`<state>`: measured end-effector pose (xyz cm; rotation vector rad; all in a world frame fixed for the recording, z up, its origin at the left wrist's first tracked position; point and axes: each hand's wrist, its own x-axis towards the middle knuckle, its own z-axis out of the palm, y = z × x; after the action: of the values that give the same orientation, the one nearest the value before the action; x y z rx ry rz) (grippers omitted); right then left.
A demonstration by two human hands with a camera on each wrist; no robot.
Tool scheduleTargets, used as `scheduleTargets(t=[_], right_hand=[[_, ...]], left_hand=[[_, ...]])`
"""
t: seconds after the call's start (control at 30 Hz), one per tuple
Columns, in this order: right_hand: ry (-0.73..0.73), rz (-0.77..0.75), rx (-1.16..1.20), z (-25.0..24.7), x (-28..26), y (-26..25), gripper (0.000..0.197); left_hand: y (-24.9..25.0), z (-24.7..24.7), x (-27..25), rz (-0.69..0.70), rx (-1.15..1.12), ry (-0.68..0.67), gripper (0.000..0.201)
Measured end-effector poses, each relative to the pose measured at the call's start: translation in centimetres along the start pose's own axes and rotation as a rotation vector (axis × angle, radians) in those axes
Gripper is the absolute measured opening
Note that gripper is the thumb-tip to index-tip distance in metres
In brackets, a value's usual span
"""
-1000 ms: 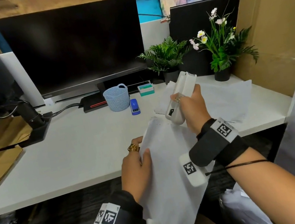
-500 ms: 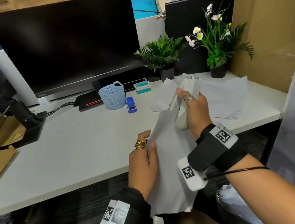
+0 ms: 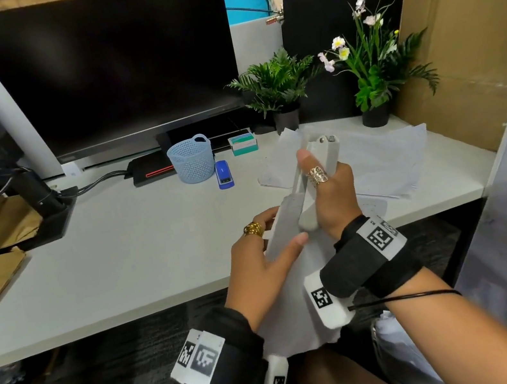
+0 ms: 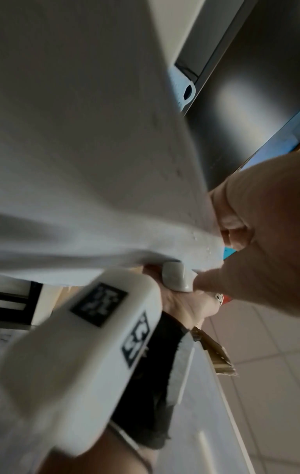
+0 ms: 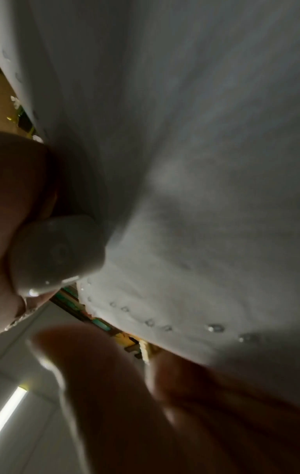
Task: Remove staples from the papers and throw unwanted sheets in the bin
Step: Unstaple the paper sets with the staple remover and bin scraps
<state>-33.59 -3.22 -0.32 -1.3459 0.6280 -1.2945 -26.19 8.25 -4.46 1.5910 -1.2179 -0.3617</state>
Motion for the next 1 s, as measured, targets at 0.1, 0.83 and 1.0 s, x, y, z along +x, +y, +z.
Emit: scheduleTargets(t=[0.1,0.83,1.0], right_hand=[[-0.048,-0.006,-0.006,0.3,-0.7,0.3,0.025],[-0.023,0.324,0.147,-0.6,-0.3,0.6,0.027],[0.010,0.232,0.150,-0.3,-1.1,0.2,0.017]], left_hand=[[0.6,0.5,0.8,-0.001,-0.002,0.108,0.022],[1.0,0.2,-0.1,-0.019,-0.002,0.081,0.051],[1.3,0.2,-0.4,-0.013,-0.023,0.093,0.054]])
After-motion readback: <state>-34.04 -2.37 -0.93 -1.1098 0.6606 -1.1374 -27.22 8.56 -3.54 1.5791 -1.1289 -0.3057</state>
